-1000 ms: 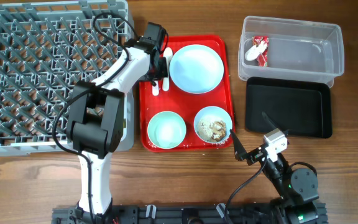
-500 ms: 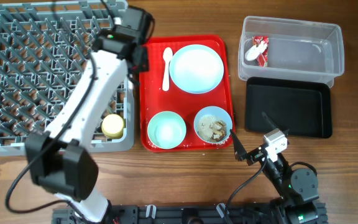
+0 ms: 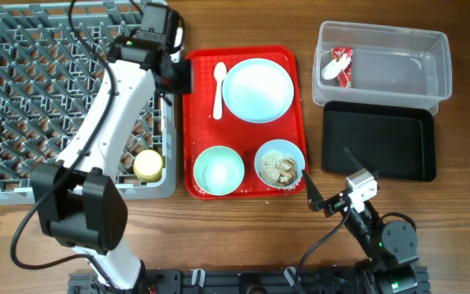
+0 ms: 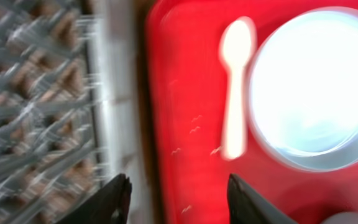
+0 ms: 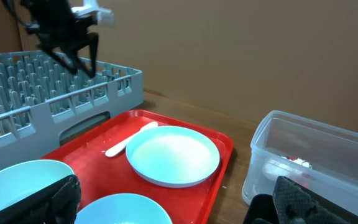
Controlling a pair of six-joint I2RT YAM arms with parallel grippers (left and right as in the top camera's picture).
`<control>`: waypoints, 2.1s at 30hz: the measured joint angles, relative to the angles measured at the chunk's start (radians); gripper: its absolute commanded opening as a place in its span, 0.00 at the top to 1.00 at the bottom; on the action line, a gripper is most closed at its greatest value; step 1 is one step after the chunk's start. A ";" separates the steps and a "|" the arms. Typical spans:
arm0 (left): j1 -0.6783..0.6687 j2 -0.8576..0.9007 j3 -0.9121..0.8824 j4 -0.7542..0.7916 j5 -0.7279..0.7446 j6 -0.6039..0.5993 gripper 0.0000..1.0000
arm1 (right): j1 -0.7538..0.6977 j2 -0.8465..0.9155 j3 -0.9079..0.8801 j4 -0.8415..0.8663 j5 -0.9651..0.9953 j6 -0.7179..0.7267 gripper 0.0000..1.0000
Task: Sort waste into correct bins and load items into the dishwasher rack
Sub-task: 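Grasp the white spoon on the tray with the left gripper, then place the white spoon into the dish rack with the left gripper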
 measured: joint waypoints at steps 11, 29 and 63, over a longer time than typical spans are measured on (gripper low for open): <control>-0.123 0.270 0.003 0.172 -0.108 -0.191 0.70 | 0.000 0.000 0.000 0.000 0.000 0.000 0.00; -0.151 0.377 0.011 0.309 -0.034 -0.194 0.78 | 0.000 0.000 0.000 0.000 0.000 0.000 0.00; 0.045 -0.002 -0.031 -0.093 -0.198 -0.036 0.13 | 0.000 0.000 0.000 0.000 0.000 0.000 0.00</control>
